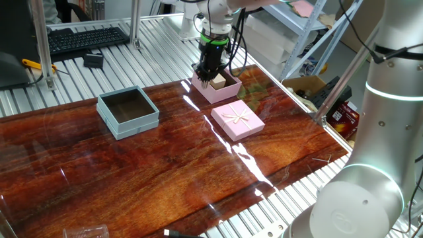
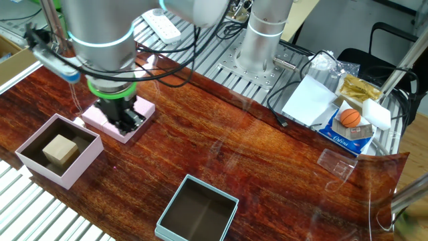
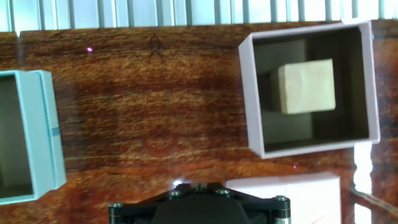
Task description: Move an object from one box to another
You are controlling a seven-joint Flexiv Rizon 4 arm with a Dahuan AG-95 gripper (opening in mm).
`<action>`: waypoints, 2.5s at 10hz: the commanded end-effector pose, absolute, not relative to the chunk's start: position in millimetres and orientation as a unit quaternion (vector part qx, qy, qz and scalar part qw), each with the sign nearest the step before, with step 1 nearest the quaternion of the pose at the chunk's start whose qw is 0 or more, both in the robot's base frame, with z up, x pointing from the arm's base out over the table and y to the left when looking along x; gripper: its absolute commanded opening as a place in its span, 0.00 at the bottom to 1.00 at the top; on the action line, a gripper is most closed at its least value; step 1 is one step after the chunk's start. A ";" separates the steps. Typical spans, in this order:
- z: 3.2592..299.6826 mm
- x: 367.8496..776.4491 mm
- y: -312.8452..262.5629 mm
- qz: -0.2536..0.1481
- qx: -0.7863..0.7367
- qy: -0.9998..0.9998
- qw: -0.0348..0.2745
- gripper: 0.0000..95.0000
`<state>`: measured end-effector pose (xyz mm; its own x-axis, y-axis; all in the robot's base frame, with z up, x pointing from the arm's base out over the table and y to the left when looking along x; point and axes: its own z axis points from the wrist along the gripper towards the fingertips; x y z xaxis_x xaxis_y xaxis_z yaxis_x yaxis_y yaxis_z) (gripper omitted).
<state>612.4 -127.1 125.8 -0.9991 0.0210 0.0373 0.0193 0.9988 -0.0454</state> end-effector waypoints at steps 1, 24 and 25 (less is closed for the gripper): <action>119.4 613.3 -131.9 0.023 -0.009 -1.000 0.010 0.00; 109.3 613.2 -137.1 0.029 -0.066 -0.997 0.001 0.00; 109.3 613.2 -137.1 0.026 -0.054 -0.998 0.002 0.00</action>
<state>612.6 -136.4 109.3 -0.9912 0.1321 -0.0109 0.1325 0.9894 -0.0598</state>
